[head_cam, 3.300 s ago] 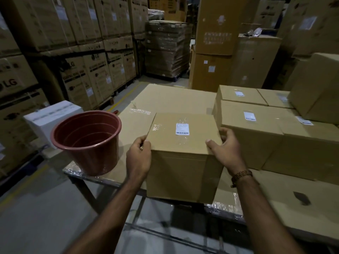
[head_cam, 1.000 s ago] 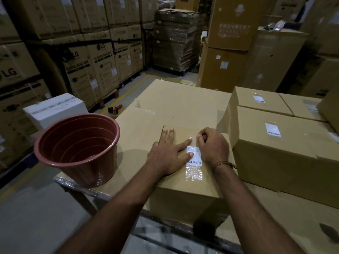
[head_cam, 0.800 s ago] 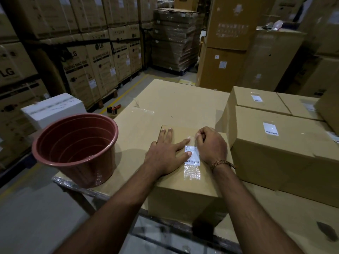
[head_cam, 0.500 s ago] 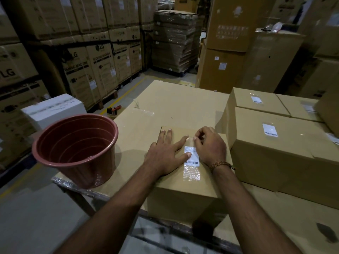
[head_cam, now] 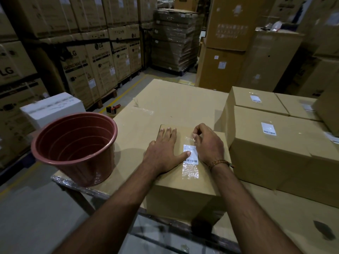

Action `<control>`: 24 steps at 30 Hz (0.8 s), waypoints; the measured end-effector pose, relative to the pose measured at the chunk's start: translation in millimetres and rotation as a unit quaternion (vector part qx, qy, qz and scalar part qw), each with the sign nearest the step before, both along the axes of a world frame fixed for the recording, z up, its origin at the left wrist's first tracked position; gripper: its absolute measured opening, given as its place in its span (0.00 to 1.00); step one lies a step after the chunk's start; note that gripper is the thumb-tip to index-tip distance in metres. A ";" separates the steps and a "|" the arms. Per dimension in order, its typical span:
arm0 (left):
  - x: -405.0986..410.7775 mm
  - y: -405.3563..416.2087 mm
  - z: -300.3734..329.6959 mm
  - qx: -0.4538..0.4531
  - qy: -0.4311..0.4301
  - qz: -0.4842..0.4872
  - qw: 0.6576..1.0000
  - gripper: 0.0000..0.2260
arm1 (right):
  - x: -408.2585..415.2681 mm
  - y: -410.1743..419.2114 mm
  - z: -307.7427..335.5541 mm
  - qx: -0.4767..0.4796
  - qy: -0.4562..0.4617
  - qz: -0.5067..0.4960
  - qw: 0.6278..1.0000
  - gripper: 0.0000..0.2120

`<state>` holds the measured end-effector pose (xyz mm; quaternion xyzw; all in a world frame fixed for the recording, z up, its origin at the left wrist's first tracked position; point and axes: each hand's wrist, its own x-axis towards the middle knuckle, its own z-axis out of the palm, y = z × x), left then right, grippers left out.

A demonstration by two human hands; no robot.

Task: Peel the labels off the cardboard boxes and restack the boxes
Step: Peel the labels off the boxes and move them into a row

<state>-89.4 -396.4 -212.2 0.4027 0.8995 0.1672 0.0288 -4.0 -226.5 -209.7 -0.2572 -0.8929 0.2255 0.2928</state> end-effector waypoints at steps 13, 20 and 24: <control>1.0 -0.4 2.4 0.003 -0.004 0.006 1.000 0.49 | 15.7 10.7 9.6 -0.217 -0.014 0.117 0.969 0.38; 1.5 -1.1 3.6 0.005 -0.011 0.007 1.000 0.49 | 13.2 9.3 8.5 -0.204 -0.022 0.082 0.975 0.14; 1.4 -1.1 3.9 0.006 -0.012 0.007 1.000 0.49 | 15.0 6.3 6.4 -0.177 -0.018 0.083 0.981 0.06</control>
